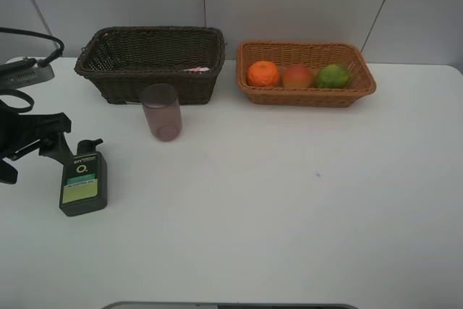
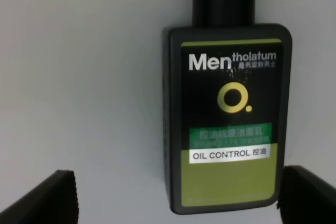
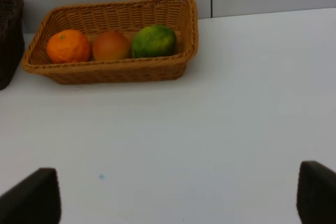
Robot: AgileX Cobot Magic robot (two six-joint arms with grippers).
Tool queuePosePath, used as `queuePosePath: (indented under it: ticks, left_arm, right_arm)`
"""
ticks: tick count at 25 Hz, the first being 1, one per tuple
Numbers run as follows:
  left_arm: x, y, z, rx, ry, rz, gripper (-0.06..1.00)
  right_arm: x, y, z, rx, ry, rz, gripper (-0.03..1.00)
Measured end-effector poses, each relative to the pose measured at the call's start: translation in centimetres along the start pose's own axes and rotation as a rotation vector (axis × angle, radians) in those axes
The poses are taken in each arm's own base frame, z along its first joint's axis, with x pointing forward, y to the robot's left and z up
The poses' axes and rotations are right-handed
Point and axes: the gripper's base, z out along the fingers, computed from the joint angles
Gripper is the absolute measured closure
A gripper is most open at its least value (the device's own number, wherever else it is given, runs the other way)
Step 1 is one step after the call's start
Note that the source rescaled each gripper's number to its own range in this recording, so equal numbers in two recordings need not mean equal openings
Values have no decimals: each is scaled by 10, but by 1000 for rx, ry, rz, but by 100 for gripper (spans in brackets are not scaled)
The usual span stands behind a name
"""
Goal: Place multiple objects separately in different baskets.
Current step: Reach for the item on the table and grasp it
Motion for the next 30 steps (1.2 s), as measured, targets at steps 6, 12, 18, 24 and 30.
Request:
queuePosePath:
  ticks: [6,12,18,24,30]
  left_arm:
    - [-3,-3,4,11,-20,-7,-3]
    - [-7,-9,3,72,-43,-98,-3]
    - [-9,-13,3,86,-81,-92,-5]
    - [-6,-18,7,57,-74,-131,-5]
    - [-11,-30,9,11,-67,-129,-5]
  right_arm:
    - [0,0,0,0,0,0,-3]
    - [0,0,0,0,0,0,-3]
    - [0,0,0,0,0,0,-3]
    - [0,0,0,0,0,0,-3]
    - [0,0,0,0,0,0,-3]
